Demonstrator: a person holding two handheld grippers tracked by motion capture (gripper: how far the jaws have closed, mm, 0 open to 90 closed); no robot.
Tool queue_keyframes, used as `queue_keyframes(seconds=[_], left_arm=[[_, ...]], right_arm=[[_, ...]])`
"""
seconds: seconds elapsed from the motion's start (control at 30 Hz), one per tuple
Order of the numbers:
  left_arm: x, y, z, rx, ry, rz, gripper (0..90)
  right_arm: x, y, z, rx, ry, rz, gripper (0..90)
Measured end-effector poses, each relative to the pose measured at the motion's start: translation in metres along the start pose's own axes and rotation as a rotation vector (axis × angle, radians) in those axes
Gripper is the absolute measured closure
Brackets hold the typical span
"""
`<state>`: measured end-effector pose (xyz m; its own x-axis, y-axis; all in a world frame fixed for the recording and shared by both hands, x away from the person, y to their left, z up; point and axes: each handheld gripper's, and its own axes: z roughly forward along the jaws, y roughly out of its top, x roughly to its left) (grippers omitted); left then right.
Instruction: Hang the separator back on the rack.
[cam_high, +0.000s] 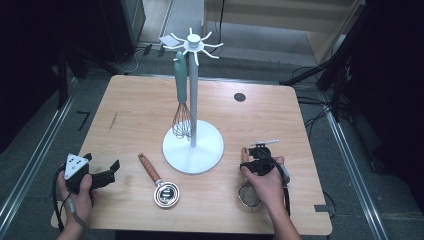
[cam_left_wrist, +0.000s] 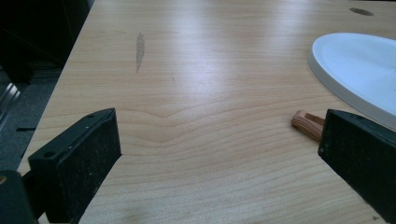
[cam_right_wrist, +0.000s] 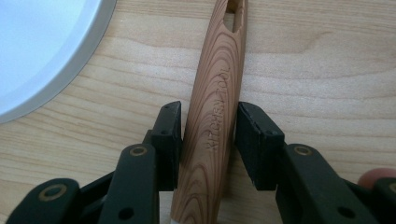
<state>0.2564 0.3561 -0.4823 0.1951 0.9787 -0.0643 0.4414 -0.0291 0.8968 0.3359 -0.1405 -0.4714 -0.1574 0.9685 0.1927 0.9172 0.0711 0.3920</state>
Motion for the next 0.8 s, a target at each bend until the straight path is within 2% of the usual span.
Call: queue_keyframes(seconds=[0.17,0.3,0.5,0.8], left_arm=[[-0.0001,0.0000,0.0000,0.000,0.000,0.000,0.0],[-0.0002,0.0001,-0.0001,0.002,0.002,0.003,0.0],[-0.0001,0.0001,0.0000,0.002,0.002,0.003,0.0],[0.0001,0.0000,0.0000,0.001,-0.001,0.000,0.0]], right_arm=[[0.0030,0.0000,0.0002,0.004,-0.026,-0.014,63.7],[0.0023,-0.0001,-0.0001,0.007,-0.036,-0.018,68.9],[0.0046,-0.0012,-0.0001,0.003,-0.051,-0.056,69.6],[0.0033,-0.0034,0.0001,-0.020,-0.035,-0.073,70.0]])
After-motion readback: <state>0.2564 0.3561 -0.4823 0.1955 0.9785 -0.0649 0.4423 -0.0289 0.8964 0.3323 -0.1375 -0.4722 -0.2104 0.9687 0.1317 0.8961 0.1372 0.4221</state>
